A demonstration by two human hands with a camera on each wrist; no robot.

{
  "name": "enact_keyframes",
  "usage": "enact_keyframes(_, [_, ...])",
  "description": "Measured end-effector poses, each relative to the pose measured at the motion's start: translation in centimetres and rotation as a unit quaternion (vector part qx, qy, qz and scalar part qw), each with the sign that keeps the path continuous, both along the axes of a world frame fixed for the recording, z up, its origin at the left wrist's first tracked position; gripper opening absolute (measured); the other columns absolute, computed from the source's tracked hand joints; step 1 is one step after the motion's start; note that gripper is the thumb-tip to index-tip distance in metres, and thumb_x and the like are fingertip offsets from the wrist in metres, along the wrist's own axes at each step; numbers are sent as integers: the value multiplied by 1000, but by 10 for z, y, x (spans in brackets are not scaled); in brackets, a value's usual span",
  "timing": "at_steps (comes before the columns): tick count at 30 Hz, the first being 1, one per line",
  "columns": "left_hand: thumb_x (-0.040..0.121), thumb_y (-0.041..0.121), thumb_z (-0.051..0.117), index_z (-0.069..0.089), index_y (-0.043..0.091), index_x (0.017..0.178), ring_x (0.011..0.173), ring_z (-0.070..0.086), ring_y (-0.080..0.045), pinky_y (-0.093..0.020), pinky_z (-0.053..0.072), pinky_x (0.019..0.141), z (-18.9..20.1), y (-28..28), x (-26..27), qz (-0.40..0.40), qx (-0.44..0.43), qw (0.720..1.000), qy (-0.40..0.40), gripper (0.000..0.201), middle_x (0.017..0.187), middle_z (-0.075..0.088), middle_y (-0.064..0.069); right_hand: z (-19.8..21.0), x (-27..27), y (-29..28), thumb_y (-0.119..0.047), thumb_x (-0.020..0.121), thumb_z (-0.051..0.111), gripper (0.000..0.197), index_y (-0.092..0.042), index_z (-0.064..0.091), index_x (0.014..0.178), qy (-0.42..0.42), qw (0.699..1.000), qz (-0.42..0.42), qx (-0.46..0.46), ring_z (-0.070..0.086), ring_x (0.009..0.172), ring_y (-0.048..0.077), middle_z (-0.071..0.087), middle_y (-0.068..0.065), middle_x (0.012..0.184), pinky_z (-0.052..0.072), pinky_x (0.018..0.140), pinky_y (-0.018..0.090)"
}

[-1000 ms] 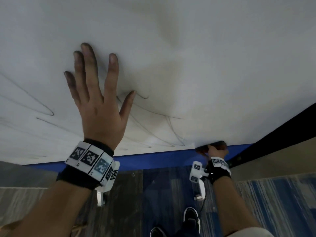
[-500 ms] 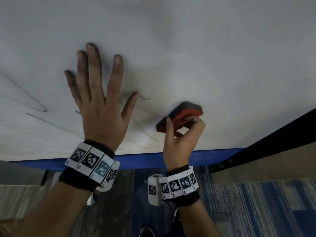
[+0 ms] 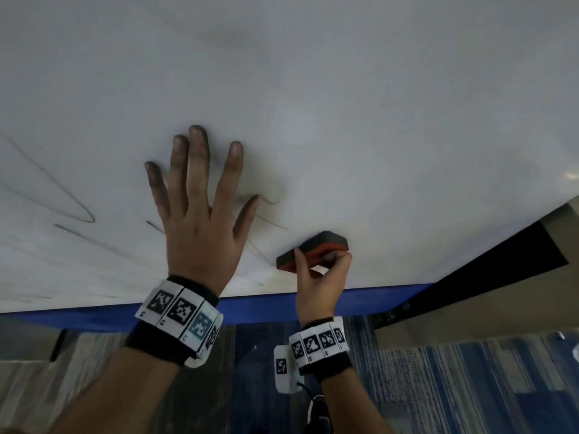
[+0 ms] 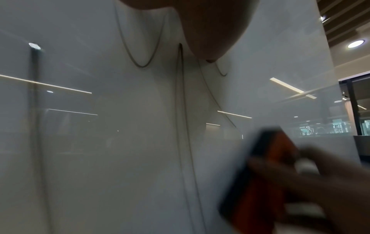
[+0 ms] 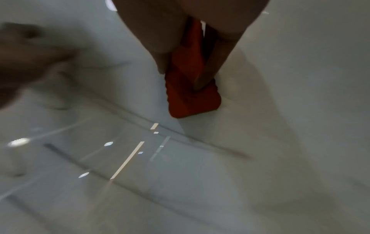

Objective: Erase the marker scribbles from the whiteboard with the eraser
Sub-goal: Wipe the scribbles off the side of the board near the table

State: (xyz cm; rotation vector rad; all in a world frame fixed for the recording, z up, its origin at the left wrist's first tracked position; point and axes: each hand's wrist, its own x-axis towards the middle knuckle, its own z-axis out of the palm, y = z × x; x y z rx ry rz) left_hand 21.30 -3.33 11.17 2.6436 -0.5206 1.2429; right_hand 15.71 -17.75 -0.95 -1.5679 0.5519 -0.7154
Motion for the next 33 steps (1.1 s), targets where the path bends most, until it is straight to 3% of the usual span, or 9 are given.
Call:
enact_keyframes(6, [105, 20, 55, 34, 19, 156, 152, 19, -33, -60, 21, 123, 12, 7, -11, -24, 6, 1000, 19, 55, 161, 22, -17, 88, 23, 24, -27, 73, 86, 43, -19, 47, 88, -101, 970, 72, -211, 52, 78, 22, 50, 4, 93, 45, 65, 26])
enact_keyframes(9, [102, 12, 56, 46, 21, 152, 150, 26, -32, -49, 25, 122, 25, 21, -24, -24, 1, 999, 26, 52, 162, 30, -16, 46, 11, 21, -33, 75, 86, 46, -29, 42, 88, -39, 989, 62, -129, 57, 81, 19, 52, 2, 92, 51, 63, 29])
enact_keyframes(12, [104, 21, 55, 50, 21, 149, 151, 27, -36, -49, 25, 122, 47, 42, -31, 13, -57, 998, 15, 45, 161, 30, -20, -11, -9, 23, -9, 80, 83, 41, -22, 45, 90, 59, 997, 55, 2, 57, 79, 1, 56, 1, 90, 52, 68, 23])
enact_keyframes(15, [103, 27, 56, 46, 18, 150, 151, 25, -39, -51, 24, 123, 68, 70, -25, 44, -84, 995, -16, 49, 161, 28, -24, -26, -14, 27, -1, 83, 79, 40, -23, 46, 88, 111, 993, 25, 34, 53, 75, -5, 54, 0, 90, 46, 77, 30])
enact_keyframes(18, [103, 32, 56, 41, 14, 152, 151, 25, -40, -55, 25, 122, 76, 95, -14, 56, -101, 993, -22, 54, 161, 27, -26, 12, -1, 47, -5, 82, 81, 41, -23, 45, 88, 55, 998, -10, 24, 51, 76, 1, 53, 0, 92, 52, 77, 39])
enact_keyframes(22, [106, 34, 52, 36, 12, 156, 152, 22, -42, -59, 22, 122, 63, 108, -1, 58, -74, 996, 5, 57, 162, 24, -29, 118, 24, 82, -24, 77, 87, 46, -28, 43, 90, -125, 990, 13, -70, 56, 80, 14, 52, 2, 92, 48, 67, 25])
enact_keyframes(25, [106, 32, 52, 36, 11, 155, 152, 24, -44, -61, 23, 121, 57, 110, 5, 53, -72, 996, -9, 56, 161, 25, -30, 155, 37, 93, -35, 76, 85, 45, -26, 44, 91, -167, 979, 0, -115, 55, 80, 21, 54, 5, 93, 44, 68, 20])
enact_keyframes(30, [106, 31, 52, 36, 13, 155, 151, 24, -44, -60, 22, 123, 53, 110, 9, 54, -72, 996, -15, 54, 160, 26, -29, 72, 15, 101, -31, 78, 86, 46, -31, 42, 90, -34, 999, 37, 0, 59, 83, 10, 55, 0, 93, 55, 66, 35])
enact_keyframes(33, [107, 25, 50, 39, 12, 154, 151, 23, -42, -59, 23, 123, 52, 113, 7, 46, -66, 997, -19, 50, 160, 27, -29, 57, 8, 110, -24, 78, 87, 43, -19, 46, 91, 15, 999, 25, 36, 56, 81, 8, 55, 1, 91, 53, 74, 36])
